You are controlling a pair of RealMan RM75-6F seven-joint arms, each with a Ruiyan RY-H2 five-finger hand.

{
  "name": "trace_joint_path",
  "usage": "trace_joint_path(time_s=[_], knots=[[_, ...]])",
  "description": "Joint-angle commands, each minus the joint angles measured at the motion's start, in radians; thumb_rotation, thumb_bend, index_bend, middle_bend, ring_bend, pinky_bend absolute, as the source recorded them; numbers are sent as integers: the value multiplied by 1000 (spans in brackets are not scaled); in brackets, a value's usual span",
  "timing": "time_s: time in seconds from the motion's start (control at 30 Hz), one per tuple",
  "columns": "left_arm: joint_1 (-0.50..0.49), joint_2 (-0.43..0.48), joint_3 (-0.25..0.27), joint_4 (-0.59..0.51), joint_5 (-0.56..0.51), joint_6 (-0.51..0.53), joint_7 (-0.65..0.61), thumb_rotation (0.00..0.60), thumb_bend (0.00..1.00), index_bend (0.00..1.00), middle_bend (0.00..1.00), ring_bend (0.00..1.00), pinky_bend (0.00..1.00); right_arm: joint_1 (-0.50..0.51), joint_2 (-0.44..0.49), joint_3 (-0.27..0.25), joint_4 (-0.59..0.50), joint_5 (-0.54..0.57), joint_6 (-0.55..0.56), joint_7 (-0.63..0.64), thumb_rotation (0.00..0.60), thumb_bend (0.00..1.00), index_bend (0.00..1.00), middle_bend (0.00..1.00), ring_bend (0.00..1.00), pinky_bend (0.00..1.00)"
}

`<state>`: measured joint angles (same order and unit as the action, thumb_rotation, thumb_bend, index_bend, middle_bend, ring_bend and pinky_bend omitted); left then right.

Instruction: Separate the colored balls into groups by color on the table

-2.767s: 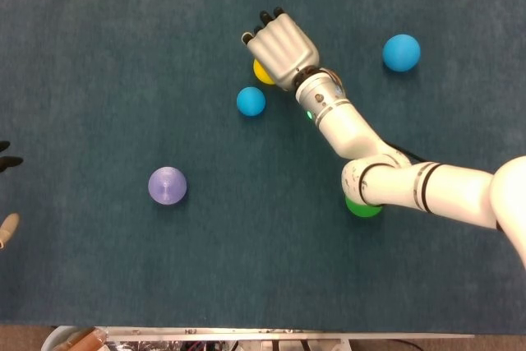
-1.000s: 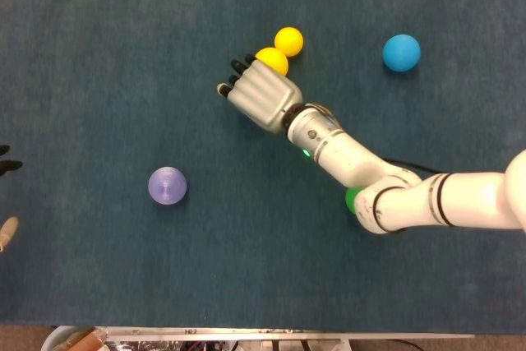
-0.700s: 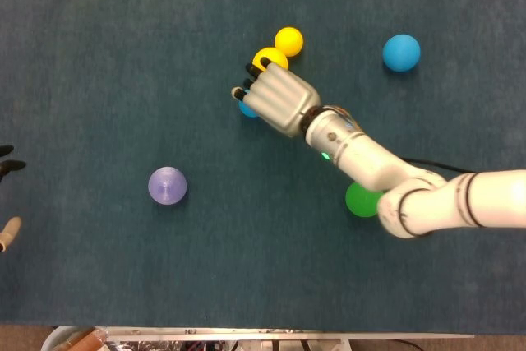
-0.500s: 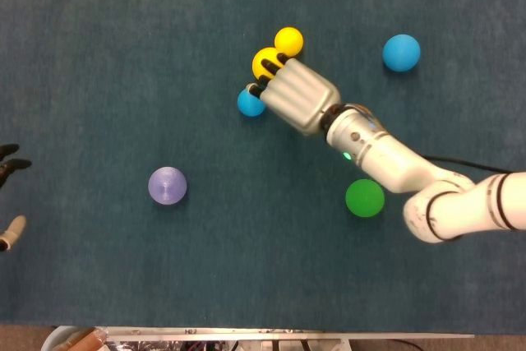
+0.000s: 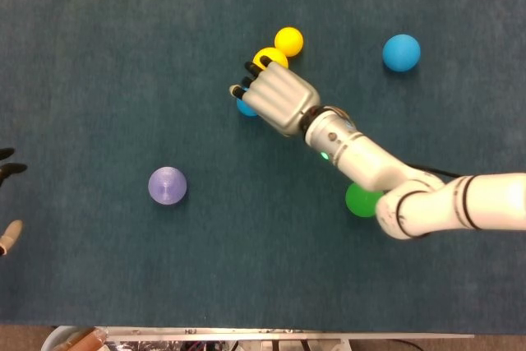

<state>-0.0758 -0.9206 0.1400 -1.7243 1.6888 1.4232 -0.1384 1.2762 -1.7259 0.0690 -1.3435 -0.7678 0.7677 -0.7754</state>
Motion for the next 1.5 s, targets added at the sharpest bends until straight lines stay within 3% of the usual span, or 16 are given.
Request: trace_joint_path(time_s=[0.03,0.37,0.67,0.8,1.5], knots=[[1,-1,1,4,0,0,-3,600,324,190,121,137,189,14,-29,14,33,15,-12,-1,600,143,224,355,153,232],[2,-4,1,15,0,-1,-13,600,325,190,120,137,189,8,-13,-16,18,25,-15,-26,600,143,224,356,152,232],[-4,-12,-1,29,4,-7,-27,600,325,190,120,137,189,-83,206,-96,-256,-98,74,3,600,142,224,356,153,232],[-14,-18,-4,30,4,-21,-27,600,324,190,120,137,189,-107,253,-99,-302,-148,99,26,600,143,224,355,153,232],[15,1,7,17,2,16,-19,600,325,190,116,137,188,-31,15,-22,-40,-65,38,-64,600,141,224,355,153,232]])
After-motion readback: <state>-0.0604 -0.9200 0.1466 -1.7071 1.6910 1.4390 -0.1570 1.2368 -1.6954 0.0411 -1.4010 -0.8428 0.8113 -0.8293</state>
